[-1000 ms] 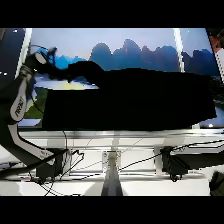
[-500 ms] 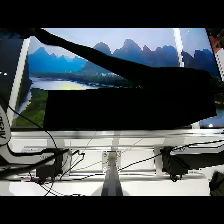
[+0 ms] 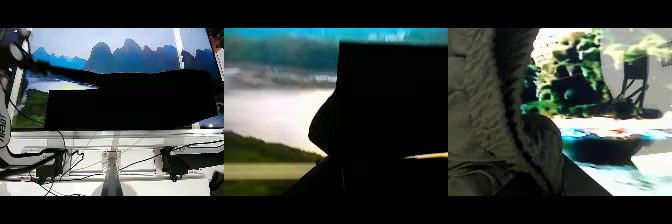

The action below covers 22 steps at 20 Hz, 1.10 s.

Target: Fold the clothes and pants, and hang the long-sleeved shirts on hangers.

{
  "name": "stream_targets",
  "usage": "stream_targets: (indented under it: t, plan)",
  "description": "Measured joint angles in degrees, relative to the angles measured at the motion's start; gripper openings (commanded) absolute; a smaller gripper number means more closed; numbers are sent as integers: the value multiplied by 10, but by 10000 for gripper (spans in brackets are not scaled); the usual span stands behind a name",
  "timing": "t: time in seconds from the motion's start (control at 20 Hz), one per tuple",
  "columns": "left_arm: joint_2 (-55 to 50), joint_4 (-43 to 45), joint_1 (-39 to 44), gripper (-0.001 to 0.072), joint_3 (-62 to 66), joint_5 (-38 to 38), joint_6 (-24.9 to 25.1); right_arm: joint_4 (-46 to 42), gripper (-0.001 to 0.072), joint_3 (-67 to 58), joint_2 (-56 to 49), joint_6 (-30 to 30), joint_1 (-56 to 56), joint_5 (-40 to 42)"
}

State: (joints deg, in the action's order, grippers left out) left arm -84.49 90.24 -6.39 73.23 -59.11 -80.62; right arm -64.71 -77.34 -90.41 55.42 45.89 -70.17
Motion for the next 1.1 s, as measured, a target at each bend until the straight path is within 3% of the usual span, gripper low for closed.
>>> stream_targets:
  t: [0.05, 0.35, 0.6, 0.9, 1.1]
  plan:
    - [0, 3, -4, 720, -31, 0, -1, -2, 25, 0, 0, 0, 0, 3]
    - [2, 5, -34, 703, -84, 73, -89, -5, 25, 0, 0, 0, 0, 25]
    - [-21, -78, -40, 690, -73, 197, -146, -6, 25, 0, 0, 0, 0, 31]
    - [-124, -155, -20, 690, -9, 219, -102, -6, 25, 0, 0, 0, 0, 35]
    - [-171, -167, -1, 564, 22, 254, -76, -6, 25, 0, 0, 0, 0, 37]
